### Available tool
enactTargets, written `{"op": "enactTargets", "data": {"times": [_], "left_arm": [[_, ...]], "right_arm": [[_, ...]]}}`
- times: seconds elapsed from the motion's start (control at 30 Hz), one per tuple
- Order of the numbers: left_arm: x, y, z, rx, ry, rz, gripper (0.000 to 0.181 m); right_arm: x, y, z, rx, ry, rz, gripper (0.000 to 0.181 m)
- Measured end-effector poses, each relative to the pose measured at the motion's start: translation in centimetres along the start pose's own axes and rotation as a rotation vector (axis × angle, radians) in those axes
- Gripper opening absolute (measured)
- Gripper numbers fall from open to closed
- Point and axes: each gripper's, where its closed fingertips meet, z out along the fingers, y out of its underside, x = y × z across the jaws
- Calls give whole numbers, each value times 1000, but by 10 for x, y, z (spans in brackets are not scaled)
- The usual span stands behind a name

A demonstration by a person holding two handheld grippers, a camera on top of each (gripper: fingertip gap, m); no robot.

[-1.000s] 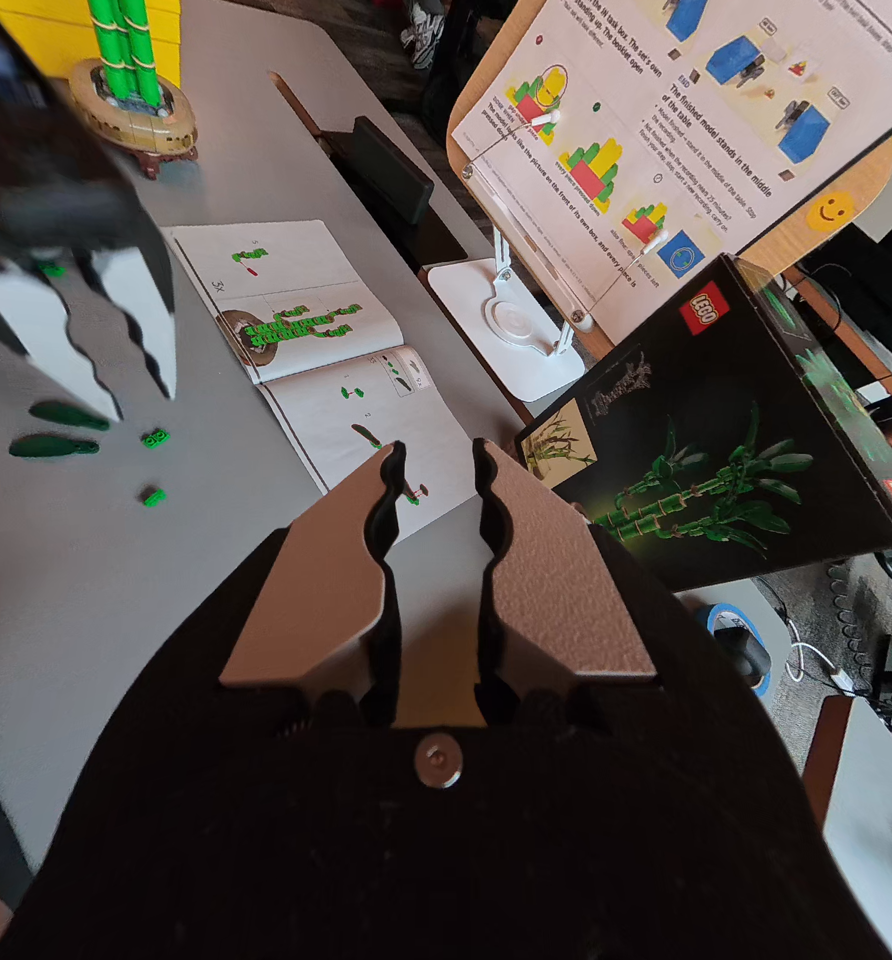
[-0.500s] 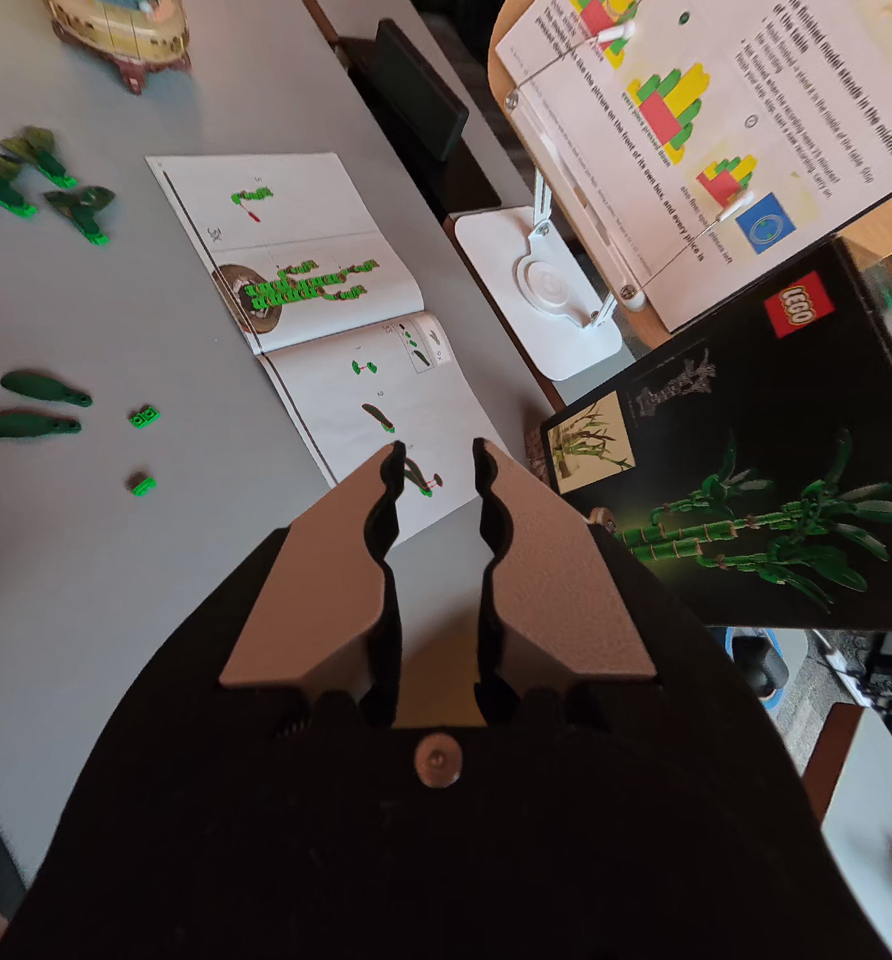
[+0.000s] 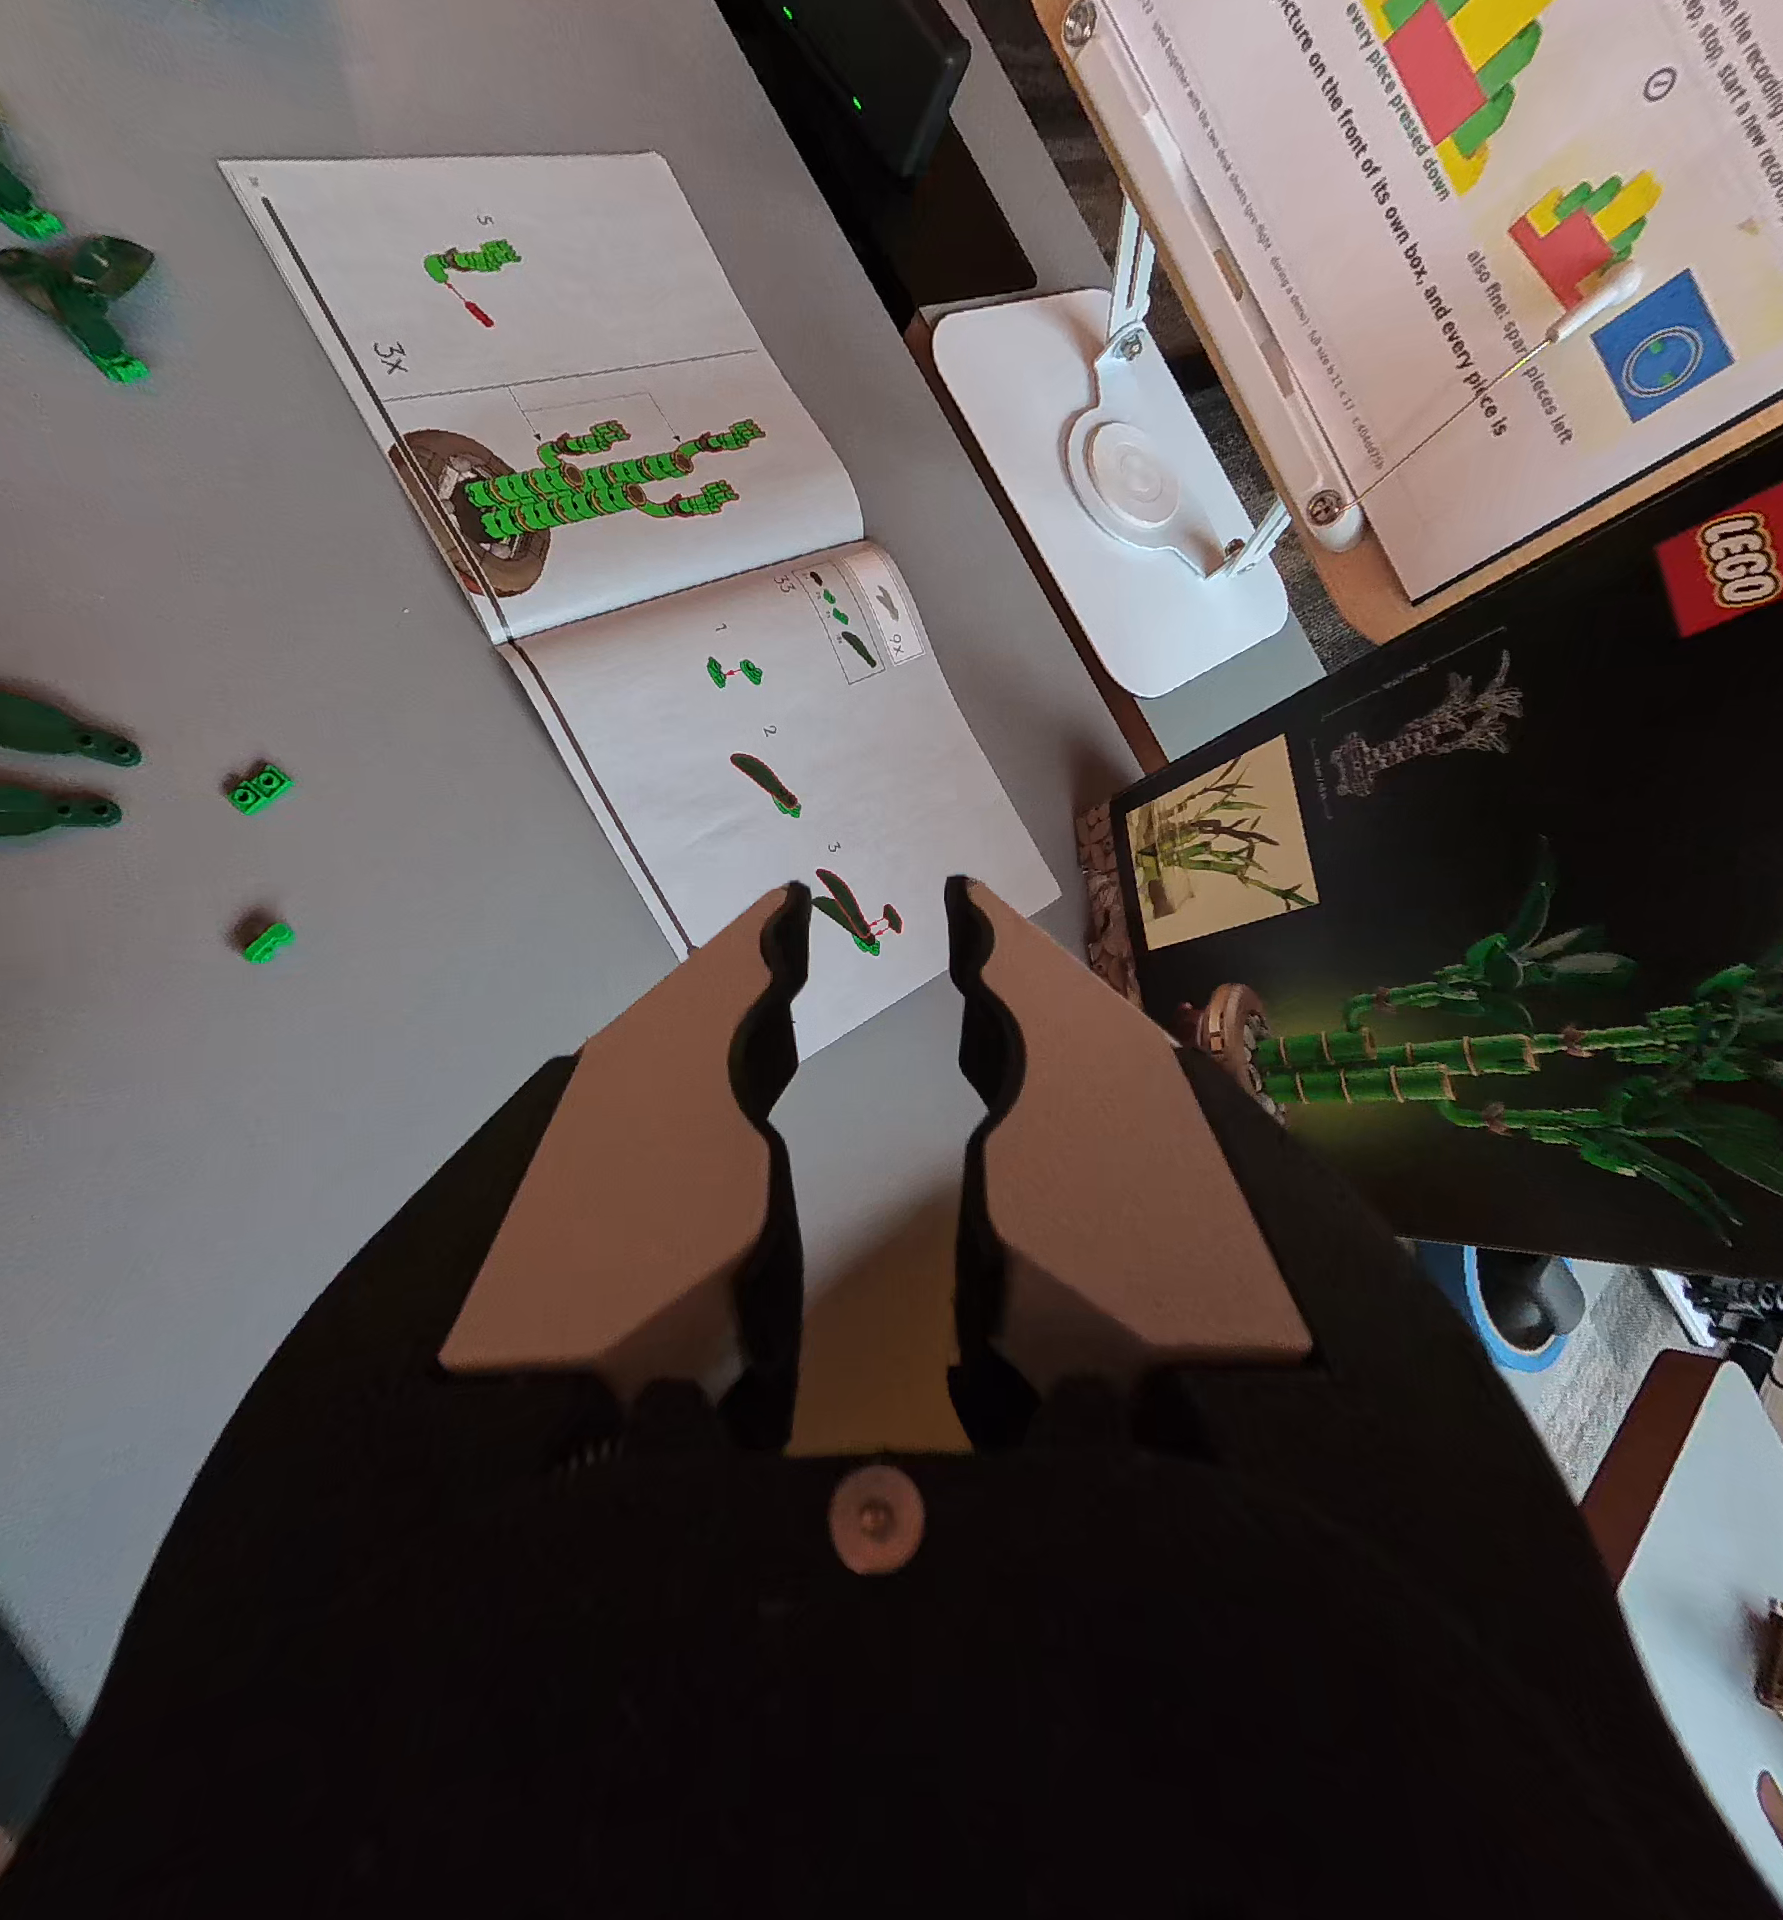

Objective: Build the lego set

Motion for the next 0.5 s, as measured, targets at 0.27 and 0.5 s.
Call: {"op": "enactTargets", "data": {"times": [0.27, 0.5], "left_arm": [[-7, -18, 20, 100, 46, -41, 24], [-13, -28, 28, 156, 100, -126, 18]], "right_arm": [[1, 4, 6, -29, -9, 3, 26], [2, 7, 2, -28, -4, 13, 25]]}}
